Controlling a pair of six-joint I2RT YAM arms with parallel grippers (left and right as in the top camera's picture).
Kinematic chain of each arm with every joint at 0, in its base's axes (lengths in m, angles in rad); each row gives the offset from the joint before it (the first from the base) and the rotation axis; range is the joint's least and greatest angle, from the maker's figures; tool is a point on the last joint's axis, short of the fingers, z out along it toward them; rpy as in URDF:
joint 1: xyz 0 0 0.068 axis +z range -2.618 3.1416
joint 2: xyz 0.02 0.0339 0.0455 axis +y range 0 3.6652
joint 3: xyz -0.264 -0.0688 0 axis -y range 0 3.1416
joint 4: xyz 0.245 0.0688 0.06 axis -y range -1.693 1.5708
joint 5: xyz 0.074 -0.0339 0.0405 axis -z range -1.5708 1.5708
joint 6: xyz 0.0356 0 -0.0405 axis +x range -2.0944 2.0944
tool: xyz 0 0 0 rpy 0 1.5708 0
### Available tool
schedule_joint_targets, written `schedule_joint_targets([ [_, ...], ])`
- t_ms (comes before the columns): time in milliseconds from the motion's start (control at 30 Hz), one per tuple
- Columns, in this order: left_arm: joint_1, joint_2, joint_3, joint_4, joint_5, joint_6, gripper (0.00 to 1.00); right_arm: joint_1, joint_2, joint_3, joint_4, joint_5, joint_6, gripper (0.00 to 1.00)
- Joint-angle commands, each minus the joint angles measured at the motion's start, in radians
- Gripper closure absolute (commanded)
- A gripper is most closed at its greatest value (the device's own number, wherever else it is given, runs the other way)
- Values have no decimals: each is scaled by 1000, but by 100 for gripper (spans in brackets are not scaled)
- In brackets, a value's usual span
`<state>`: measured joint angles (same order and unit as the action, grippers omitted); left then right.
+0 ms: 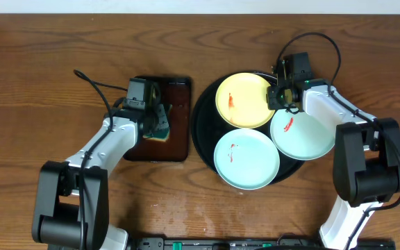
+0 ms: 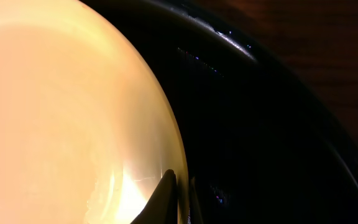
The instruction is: Clean dirty plates on tray and stack at the side
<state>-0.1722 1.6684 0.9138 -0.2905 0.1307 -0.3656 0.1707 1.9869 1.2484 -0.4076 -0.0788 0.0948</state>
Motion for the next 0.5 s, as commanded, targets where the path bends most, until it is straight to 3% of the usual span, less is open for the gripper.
schedule_joint_targets([
  [0,3,24,-16,3,-50,9,46,7,-23,10,-2,-8,-6,93],
  [467,3,76,-16,16,-49,9,48,7,-23,10,-2,-7,-6,93],
])
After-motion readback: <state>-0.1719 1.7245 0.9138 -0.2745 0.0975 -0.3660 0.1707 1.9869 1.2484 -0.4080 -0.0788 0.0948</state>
